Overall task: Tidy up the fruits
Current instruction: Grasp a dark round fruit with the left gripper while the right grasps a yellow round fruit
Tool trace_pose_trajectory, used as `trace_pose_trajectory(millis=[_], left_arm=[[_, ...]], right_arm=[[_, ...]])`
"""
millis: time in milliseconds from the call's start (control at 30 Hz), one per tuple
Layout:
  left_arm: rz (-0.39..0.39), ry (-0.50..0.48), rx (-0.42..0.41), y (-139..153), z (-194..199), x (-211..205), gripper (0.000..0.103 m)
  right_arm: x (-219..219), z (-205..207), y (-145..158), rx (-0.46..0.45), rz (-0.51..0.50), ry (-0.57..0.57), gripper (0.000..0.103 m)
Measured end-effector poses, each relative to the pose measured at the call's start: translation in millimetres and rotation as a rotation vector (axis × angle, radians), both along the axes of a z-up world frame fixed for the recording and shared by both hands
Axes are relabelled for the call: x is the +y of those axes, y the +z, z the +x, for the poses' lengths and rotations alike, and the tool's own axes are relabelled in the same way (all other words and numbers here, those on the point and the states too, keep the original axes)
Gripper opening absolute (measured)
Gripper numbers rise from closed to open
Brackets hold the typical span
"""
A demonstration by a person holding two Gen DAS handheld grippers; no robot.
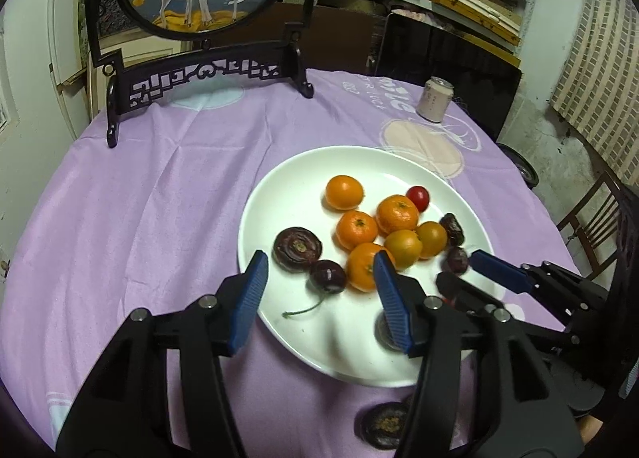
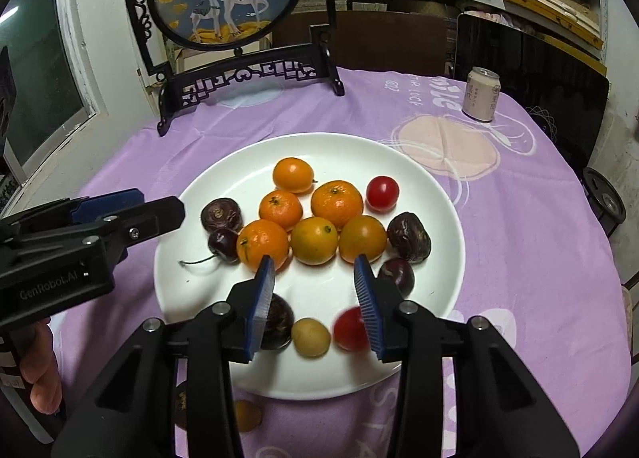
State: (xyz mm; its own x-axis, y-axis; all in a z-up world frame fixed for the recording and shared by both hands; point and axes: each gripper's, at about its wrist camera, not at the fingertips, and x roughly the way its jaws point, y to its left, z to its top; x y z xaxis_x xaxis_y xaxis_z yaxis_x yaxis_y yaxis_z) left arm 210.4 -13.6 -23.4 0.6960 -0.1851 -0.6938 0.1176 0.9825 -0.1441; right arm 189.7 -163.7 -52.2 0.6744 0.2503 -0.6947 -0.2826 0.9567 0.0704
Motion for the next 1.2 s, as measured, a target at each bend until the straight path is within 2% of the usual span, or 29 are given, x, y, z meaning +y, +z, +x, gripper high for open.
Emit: trace_pose_trajectory(millis=[167,267,333,433,567,800,867,900,933,967,1200], left_arm=[[-0.009,-0.001,-0.027,0.1,-21.2,0.0,0.056],[-0.032,-0.001,-0.039,-6.9,-48.2,9.3,0.056],[-0.039,0.000,-0.033,-14.1,-67.9,14.2,0.058],[-0.033,-0.025,-0.031,-21.3,-99.3,12.8,0.060],[-0.020,-0.054,-0.038,-22.3,-124.6,10.1,0.064],[-0.029,-0.045,-0.027,-23.9,-143.5,20.7,0.066],[-0.036,-0.041,-0.023,-23.5,-144.6,23.0,0.066],[-0.038,-0.041,-0.020,-23.7,-145.0,23.6,0.066],[-0.039,-0.042,-0.019,-23.6,-145.1,23.4,0.067],[-0.037,-0.044,-0.017,-23.6,-145.2,22.5,0.067],[-0.021,-0.083,0.019,-28.5,-137.0,6.0,0.068]], right_arm=[[0.8,-24.7,-0.2,-0.007,0.013,-0.003,0.042],[-9.8,-67.8,1.7,-0.020,0.055,-0.003,0.044],[-12.2,-90.1,1.0,-0.028,0.047,0.004,0.051],[-9.5,-115.0,-4.3,-0.008,0.020,0.030,0.051],[-0.4,-120.7,-19.2,0.040,-0.005,0.055,0.051],[16.2,-92.2,-50.0,0.129,-0.082,0.062,0.051],[23.4,-82.8,-56.1,0.143,-0.092,0.085,0.048],[28.2,-79.1,-57.4,0.127,-0.101,0.093,0.043],[31.1,-76.7,-56.7,0.127,-0.100,0.102,0.031],[32.7,-75.6,-56.2,0.130,-0.093,0.113,0.025],[13.7,-95.1,-41.4,0.118,-0.050,0.085,0.025]])
